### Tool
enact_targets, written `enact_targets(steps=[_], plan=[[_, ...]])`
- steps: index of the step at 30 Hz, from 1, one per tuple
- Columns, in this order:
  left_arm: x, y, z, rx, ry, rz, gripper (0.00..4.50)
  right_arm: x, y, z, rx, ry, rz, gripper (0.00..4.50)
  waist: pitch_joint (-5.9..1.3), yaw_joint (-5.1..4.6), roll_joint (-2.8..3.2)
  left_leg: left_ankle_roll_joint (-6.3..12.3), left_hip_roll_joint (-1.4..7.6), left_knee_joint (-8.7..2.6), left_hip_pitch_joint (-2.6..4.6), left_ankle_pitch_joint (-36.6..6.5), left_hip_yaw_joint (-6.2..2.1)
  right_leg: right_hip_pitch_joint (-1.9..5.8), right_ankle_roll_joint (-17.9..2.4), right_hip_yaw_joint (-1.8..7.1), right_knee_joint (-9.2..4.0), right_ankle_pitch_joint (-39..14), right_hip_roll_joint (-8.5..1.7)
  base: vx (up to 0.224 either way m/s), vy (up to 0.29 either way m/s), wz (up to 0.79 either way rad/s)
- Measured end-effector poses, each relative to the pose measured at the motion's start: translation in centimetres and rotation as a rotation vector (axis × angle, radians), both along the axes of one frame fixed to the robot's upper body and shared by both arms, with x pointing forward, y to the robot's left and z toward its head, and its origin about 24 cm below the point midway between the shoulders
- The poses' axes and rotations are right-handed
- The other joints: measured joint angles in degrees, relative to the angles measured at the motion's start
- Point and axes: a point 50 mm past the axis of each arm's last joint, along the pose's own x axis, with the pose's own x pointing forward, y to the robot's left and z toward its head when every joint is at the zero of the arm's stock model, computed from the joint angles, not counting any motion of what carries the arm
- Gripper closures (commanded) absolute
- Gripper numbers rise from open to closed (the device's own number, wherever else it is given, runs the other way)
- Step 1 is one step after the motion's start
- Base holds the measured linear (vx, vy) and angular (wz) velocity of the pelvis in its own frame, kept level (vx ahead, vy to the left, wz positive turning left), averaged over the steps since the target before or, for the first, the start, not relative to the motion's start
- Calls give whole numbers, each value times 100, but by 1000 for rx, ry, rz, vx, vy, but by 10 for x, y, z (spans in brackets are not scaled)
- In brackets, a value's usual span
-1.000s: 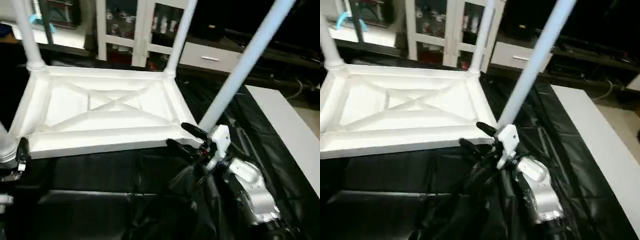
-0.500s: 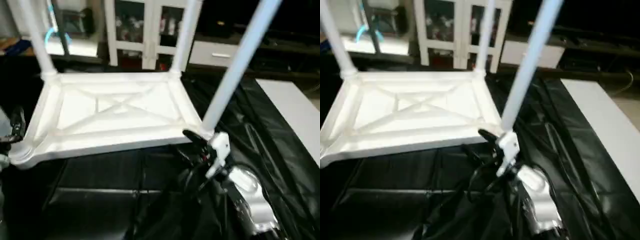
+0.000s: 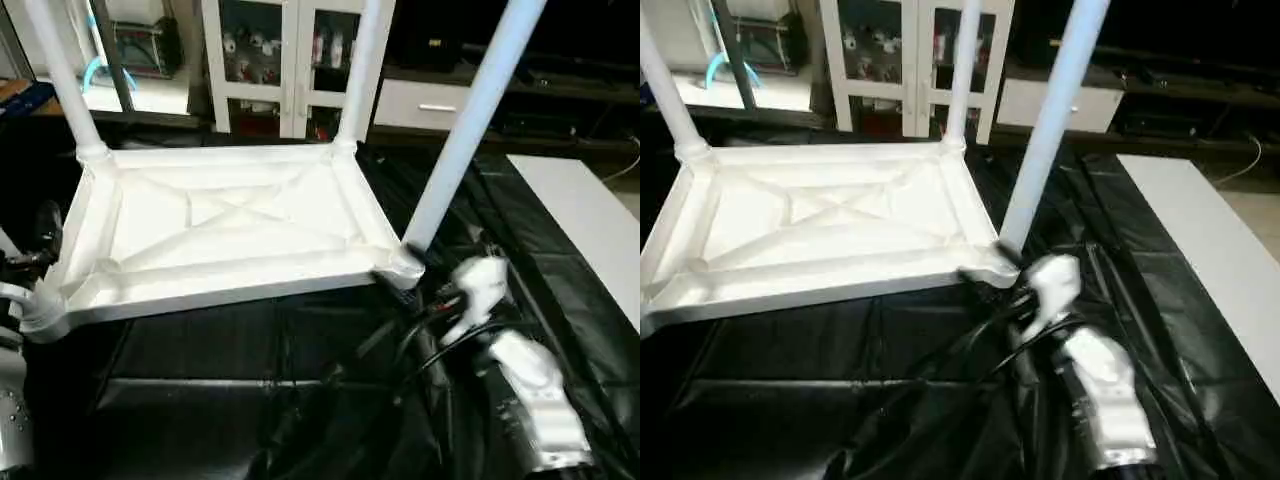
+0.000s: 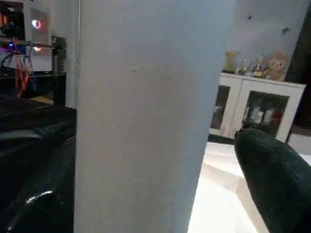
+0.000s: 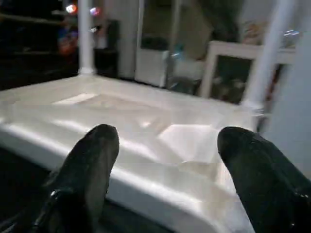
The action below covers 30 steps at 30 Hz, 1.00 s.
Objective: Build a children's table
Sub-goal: Rotate leg to tighten
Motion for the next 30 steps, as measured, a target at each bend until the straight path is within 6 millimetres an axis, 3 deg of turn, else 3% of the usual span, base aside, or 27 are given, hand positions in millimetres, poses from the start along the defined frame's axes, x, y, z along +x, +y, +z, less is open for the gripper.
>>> enact_targets(steps=[8, 10, 13, 20, 26, 30], plan=[[4, -22, -4, 62, 14, -201, 83, -3, -2, 3, 6, 11, -19, 86, 4, 2, -42, 0, -1, -4, -6, 0, 4, 3, 38, 5, -6, -23, -1, 0, 0, 0], [10, -31, -3, 75, 8, -270, 114, -5, -3, 4, 22, 7, -26, 86, 13, 1, -66, 0, -1, -8, -8, 0, 5, 2, 39, 5, -6, -23, -1, 0, 0, 0], [21, -41, -1, 77, 0, -346, 126, -12, -5, 1, 23, 32, -5, 86, 30, 0, -91, 0, 0, -11, -9, 0, 4, 5, 39, 3, -5, -23, 0, 0, 0, 0], [43, -61, 8, 109, -24, -499, 190, -21, -12, -9, -14, 78, -22, 86, 52, -46, -59, 0, -1, -9, -15, 0, 9, 0, 38, 8, -19, -20, -1, 0, 0, 0], [49, -51, 9, 184, -7, -419, 236, -9, -43, 13, 13, -16, -223, 86, 56, -198, -4, 0, 0, -17, -8, 0, 11, 0, 11, 8, -10, -1, -1, 0, 0, 0], [46, -38, 11, 220, -4, -342, 255, -7, -49, 15, 0, -20, -239, 86, 27, -272, -39, -15, 5, -54, -8, 10, 15, 3, 11, 7, -5, -2, 8, 0, 0, 0]])
